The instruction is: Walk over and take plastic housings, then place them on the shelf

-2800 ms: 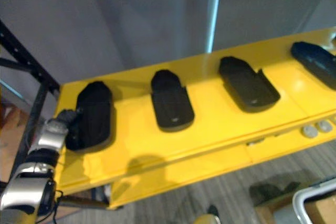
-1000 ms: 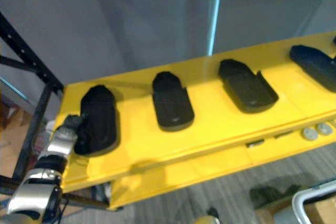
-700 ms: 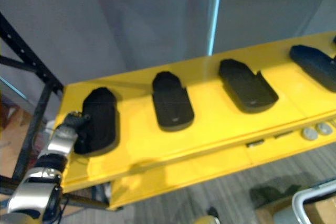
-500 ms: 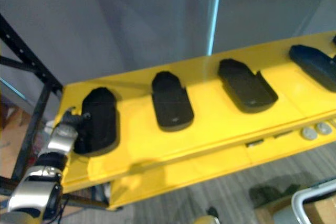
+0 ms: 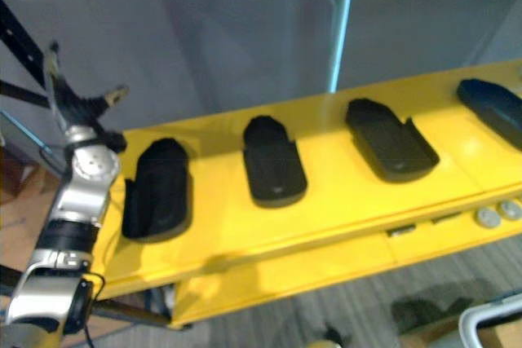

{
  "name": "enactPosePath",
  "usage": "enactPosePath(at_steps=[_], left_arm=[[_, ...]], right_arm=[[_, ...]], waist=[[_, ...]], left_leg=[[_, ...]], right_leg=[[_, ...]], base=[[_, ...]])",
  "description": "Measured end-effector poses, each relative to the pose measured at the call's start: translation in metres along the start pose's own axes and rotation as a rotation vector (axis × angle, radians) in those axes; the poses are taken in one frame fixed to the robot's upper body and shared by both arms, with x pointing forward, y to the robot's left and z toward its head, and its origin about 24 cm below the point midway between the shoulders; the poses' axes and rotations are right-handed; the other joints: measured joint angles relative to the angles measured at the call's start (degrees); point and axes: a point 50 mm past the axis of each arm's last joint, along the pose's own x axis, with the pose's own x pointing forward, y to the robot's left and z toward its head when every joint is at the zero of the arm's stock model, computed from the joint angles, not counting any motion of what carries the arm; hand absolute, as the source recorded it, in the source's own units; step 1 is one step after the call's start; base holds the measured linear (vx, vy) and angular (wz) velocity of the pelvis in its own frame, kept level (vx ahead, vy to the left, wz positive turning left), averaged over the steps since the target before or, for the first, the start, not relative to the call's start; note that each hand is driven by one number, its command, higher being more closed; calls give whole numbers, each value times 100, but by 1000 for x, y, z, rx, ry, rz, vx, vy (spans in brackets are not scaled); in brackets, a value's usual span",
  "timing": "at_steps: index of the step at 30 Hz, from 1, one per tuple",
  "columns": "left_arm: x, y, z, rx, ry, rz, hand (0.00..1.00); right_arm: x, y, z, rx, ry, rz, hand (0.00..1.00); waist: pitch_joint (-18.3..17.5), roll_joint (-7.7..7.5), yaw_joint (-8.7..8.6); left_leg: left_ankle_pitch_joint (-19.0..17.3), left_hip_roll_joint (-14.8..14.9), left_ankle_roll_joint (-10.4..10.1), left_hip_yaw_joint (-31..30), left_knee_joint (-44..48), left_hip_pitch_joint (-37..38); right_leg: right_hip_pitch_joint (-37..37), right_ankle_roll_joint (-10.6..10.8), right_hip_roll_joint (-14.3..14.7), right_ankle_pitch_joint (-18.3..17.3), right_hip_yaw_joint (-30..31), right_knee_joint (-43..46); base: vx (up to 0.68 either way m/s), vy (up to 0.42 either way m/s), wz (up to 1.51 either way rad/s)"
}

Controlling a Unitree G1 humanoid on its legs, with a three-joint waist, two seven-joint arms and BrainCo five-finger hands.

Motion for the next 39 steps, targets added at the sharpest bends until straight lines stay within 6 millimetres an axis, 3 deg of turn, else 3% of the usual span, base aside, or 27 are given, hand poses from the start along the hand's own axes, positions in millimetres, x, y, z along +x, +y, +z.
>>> enactPosePath(at_steps=[3, 6, 13, 18, 20, 24, 29, 34, 38, 39], left_arm=[[4, 21, 45, -139, -196, 78, 0], [-12, 49, 70, -206, -337, 142, 0], [-41, 113, 94, -181, -642, 451, 0], [-55, 135, 104, -76, -811, 667, 0], [-56, 148, 96, -31, -781, 802, 0], [-59, 188, 55, 133, -593, 1068, 0], [-83, 226, -1, 290, -280, 1185, 0], [-150, 251, -67, 504, 172, 1239, 0], [-227, 259, -117, 567, 709, 1129, 0], [-257, 256, -128, 564, 880, 1098, 0]], right_arm=[[1, 7, 5, -26, -12, 23, 0], [1, 8, -3, -52, 18, 37, 0], [-2, 16, -16, -97, 72, 57, 0], [-2, 19, -19, -107, 103, 65, 0], [-1, 25, -15, -106, 92, 76, 0], [-1, 25, -17, -126, 113, 83, 0], [-1, 26, -19, -128, 135, 85, 0], [-1, 28, -17, -141, 134, 101, 0], [-1, 35, -12, -140, 116, 141, 0], [-1, 36, -12, -132, 121, 149, 0]], waist=[[-37, 28, 51], [-202, 37, 195], [-428, -144, 568], [-451, -206, 682], [-438, -174, 700], [-459, -113, 759], [-459, -179, 890], [-489, -273, 997], [-474, -362, 969], [-472, -364, 954]], left_leg=[[2, 0, 2, -105, -1, 2], [25, 6, -18, -220, -54, 0], [131, -4, -50, -561, -207, 0], [200, -21, -51, -628, -325, -6], [201, -25, -51, -686, -325, -12], [204, -18, -50, -775, -318, -95], [207, -17, -47, -887, -316, -97], [205, -17, -45, -887, -313, -36], [194, -27, -33, -857, -317, 74], [194, -29, -34, -851, -318, 94]], right_leg=[[68, -3, -1, -31, -51, 17], [107, 37, -4, -135, -172, 79], [308, 66, -4, -268, -519, 99], [347, 61, -2, -272, -650, 81], [378, 61, -1, -271, -680, 67], [411, 65, 18, -268, -796, -10], [501, 65, 24, -268, -934, -44], [555, 58, 24, -269, -970, -63], [627, 18, 4, -294, -969, -64], [641, 5, 1, -304, -968, -63]], base=[[-3, -2, 12], [-3, -13, 20], [5, -11, 25], [11, -2, 12], [7, 1, 9], [12, -4, 12], [17, 1, 11], [6, 1, 2], [-40, 7, -7], [-31, 5, -3]])
